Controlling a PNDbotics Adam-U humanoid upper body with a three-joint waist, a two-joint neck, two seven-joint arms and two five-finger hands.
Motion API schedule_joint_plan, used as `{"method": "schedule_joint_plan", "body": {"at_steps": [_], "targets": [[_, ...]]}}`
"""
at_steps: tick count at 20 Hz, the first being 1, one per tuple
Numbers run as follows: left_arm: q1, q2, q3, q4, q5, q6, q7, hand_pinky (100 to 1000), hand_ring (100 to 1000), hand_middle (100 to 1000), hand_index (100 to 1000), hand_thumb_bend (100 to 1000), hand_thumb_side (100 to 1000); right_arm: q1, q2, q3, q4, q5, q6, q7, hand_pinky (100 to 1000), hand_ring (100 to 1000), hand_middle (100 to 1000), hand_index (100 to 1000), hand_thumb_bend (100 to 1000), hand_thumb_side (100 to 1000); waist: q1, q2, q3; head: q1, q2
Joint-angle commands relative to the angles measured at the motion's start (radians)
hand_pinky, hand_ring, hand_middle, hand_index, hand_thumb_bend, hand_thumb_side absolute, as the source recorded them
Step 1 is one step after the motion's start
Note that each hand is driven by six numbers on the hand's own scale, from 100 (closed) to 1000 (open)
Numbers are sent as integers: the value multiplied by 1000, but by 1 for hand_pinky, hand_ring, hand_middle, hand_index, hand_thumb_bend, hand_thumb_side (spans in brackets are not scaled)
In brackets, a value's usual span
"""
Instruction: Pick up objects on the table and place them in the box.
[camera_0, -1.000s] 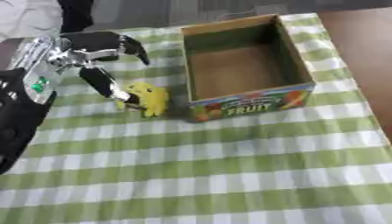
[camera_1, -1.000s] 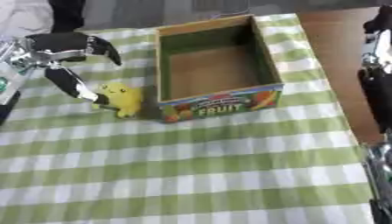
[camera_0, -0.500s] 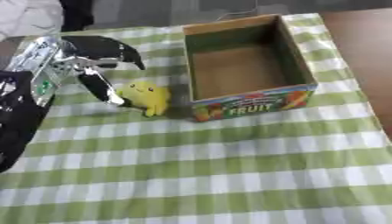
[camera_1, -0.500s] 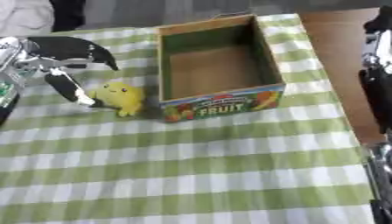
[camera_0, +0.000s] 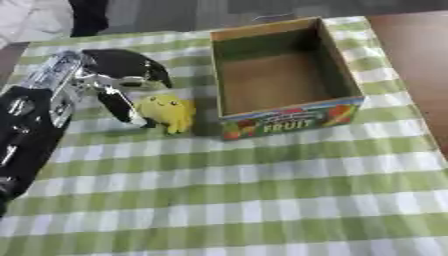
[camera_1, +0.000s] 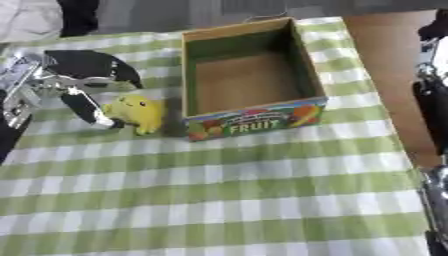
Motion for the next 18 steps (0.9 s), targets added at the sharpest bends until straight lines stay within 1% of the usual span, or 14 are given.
{"method": "schedule_joint_plan", "body": {"at_steps": [1, 4, 7, 10, 17, 18], "targets": [[-20, 14, 11, 5, -24, -255, -227, 937, 912, 829, 885, 432, 512, -12, -16, -5, -19, -3, -3, 0, 794, 834, 528, 860, 100, 589, -4, -17, 0, 2, -8], [-20, 10, 14, 11, -32, -258, -199, 930, 903, 820, 869, 416, 504, -12, -16, -4, -19, -4, -3, 1, 795, 835, 528, 861, 100, 589, -4, -14, 0, 3, -9], [-19, 7, 14, 13, -33, -263, -165, 923, 887, 793, 831, 383, 496, -12, -16, -4, -19, -4, -3, 1, 795, 835, 527, 861, 100, 590, -4, -13, 0, 4, -10], [-19, 6, 12, 17, -34, -270, -141, 917, 870, 766, 788, 369, 488, -12, -16, -4, -19, -4, -2, 1, 795, 835, 527, 861, 100, 591, -5, -12, 0, 4, -9], [-16, 8, 8, 15, -5, -286, -129, 901, 831, 708, 718, 344, 476, -10, -15, -4, -19, -3, -1, 3, 796, 836, 527, 862, 100, 591, -5, -13, 1, 3, -8], [-16, 9, 10, 12, 0, -286, -127, 891, 817, 676, 703, 328, 471, -10, -15, -5, -19, -3, -1, 3, 796, 836, 527, 862, 100, 591, -6, -13, 1, 3, -9]]}}
